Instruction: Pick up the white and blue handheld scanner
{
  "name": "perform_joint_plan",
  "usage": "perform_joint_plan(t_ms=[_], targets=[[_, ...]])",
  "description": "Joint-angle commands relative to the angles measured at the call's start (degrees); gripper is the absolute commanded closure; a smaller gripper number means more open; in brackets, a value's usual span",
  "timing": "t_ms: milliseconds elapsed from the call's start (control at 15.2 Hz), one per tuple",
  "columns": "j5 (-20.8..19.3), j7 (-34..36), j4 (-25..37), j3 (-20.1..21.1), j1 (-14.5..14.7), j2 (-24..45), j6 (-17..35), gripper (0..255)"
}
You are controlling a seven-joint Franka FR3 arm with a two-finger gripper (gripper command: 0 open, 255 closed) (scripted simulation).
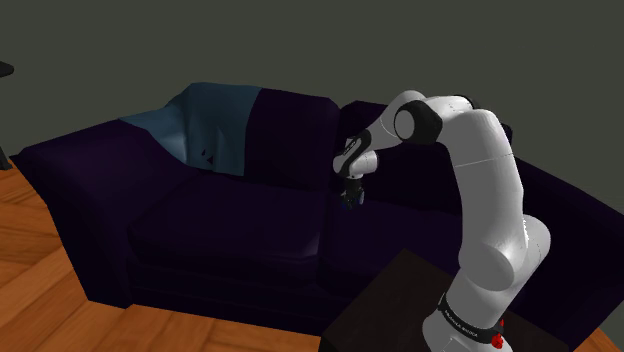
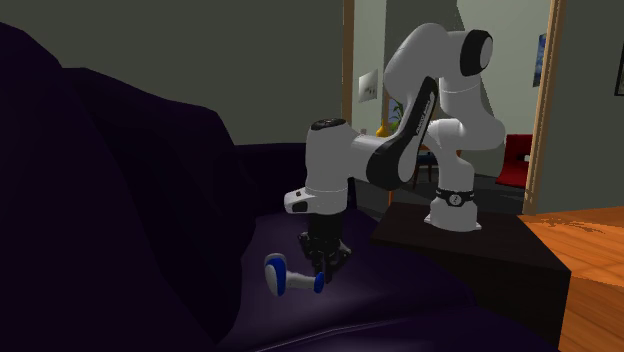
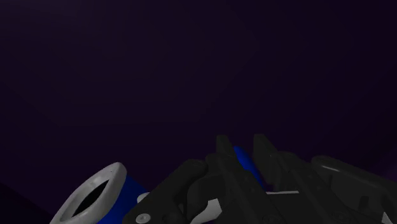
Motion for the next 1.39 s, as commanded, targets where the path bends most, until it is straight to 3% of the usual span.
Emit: perform_joint_plan(t_ms=[0, 1320], targets=[[0.01, 0.0, -0.01, 0.01, 0.01, 0.02, -0.01, 255], [-2.22, 0.65, -0.09, -1.77, 1.34, -8.42, -8.23, 255]])
